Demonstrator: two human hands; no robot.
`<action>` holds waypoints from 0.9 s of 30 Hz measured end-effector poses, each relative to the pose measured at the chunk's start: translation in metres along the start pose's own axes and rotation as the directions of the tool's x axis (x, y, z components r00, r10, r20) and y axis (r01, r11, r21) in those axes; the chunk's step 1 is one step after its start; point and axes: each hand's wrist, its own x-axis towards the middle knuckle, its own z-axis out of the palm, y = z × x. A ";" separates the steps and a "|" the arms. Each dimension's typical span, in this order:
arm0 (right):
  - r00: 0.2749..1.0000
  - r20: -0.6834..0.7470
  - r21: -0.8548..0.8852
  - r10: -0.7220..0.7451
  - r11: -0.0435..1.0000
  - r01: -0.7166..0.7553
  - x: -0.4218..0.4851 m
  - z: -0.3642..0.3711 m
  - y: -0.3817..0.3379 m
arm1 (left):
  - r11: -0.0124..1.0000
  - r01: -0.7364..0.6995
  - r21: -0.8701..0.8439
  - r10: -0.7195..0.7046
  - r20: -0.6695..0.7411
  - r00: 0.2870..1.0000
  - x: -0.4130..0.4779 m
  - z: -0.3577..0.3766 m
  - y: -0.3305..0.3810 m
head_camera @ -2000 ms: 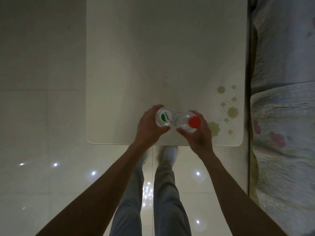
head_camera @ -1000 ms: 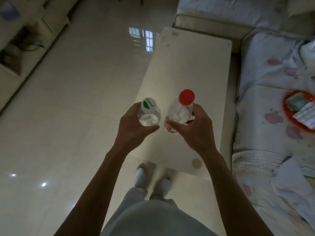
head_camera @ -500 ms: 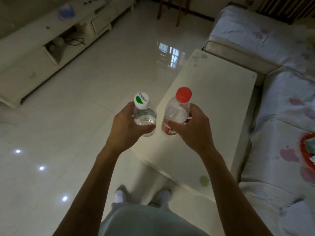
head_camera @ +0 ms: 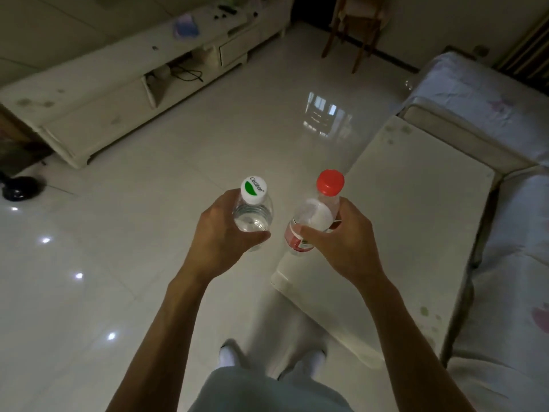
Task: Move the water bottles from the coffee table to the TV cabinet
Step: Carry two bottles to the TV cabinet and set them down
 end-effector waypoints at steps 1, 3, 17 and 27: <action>1.000 0.010 -0.001 0.001 1.000 -0.001 0.000 0.009 -0.008 | 1.000 0.003 0.001 -0.003 -0.006 1.000 0.000 -0.011 -0.009; 1.000 0.030 -0.006 0.004 1.000 -0.004 -0.001 0.027 -0.023 | 1.000 0.013 0.005 -0.013 -0.023 1.000 0.000 -0.030 -0.026; 0.985 0.156 -0.030 -0.068 0.997 0.073 0.049 0.101 -0.080 | 0.997 0.071 -0.018 -0.073 -0.114 0.991 0.037 -0.091 -0.084; 0.967 0.212 0.009 -0.141 0.990 0.143 0.146 0.112 -0.092 | 0.993 0.111 0.049 -0.101 -0.178 0.979 0.121 -0.102 -0.070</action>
